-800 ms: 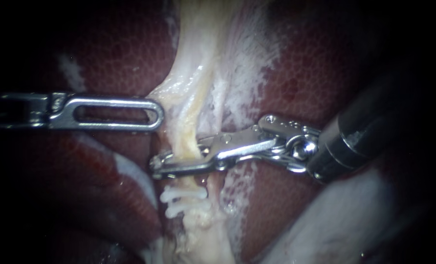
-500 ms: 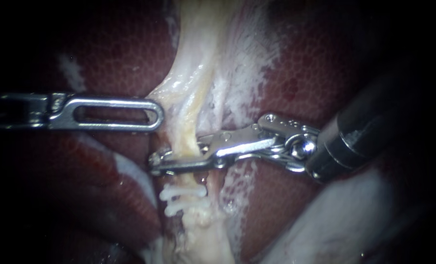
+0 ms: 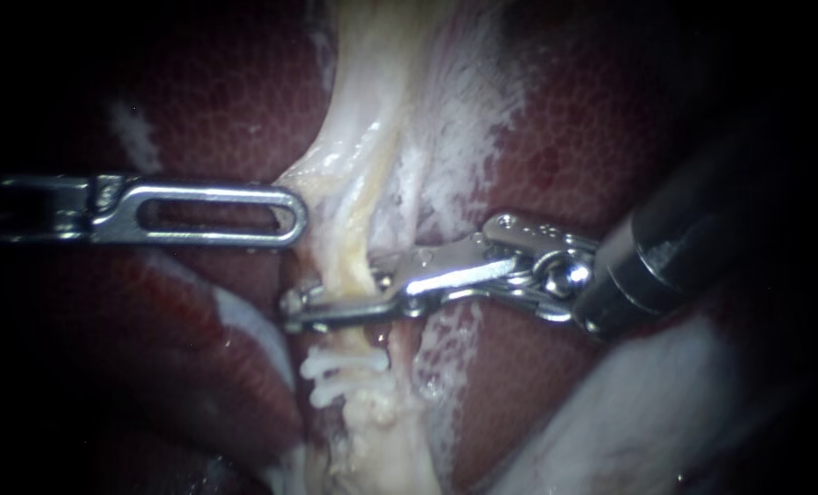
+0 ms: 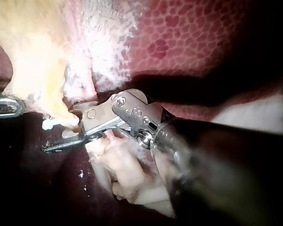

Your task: Going back third clip left tube

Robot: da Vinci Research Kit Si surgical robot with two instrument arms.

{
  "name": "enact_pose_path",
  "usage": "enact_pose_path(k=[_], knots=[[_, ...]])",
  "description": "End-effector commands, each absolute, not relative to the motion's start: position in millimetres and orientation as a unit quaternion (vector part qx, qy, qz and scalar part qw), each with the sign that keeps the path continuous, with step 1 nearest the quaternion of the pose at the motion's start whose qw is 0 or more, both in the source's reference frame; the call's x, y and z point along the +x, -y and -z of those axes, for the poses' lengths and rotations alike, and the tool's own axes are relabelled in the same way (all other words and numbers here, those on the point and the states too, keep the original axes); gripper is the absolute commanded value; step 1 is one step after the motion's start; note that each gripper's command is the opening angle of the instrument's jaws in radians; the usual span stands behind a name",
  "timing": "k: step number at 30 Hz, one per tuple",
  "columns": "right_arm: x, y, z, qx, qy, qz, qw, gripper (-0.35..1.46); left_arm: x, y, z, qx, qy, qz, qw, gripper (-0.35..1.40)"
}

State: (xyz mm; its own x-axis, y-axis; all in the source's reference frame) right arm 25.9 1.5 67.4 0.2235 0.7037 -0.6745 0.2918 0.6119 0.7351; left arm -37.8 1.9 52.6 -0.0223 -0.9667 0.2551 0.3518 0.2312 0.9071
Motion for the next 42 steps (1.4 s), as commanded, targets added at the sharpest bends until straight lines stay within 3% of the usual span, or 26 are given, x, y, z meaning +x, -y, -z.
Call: enact_pose_path(k=[1, 6, 15, 27, 42], knots=[[26.0, -1.6, -67.4, 0.400, -0.611, -0.150, 0.666, 0.57, -37.8, -1.9, -52.6, 0.321, 0.479, 0.530, 0.621, -0.35], [26.4, -1.8, -67.7, 0.354, -0.630, -0.127, 0.680, 0.60, -37.8, -1.9, -52.5, 0.321, 0.479, 0.530, 0.621, -0.35], [25.3, -2.2, -68.2, 0.323, -0.641, -0.099, 0.689, 0.60, -37.8, -1.8, -52.5, 0.321, 0.479, 0.530, 0.621, -0.35], [21.0, -1.9, -67.8, 0.317, -0.639, -0.105, 0.693, 0.60, -37.7, -1.9, -52.5, 0.321, 0.479, 0.530, 0.621, -0.35], [11.6, -2.0, -65.5, 0.294, -0.634, -0.123, 0.705, 0.60, -37.6, -1.9, -52.9, 0.322, 0.480, 0.529, 0.622, -0.35]])
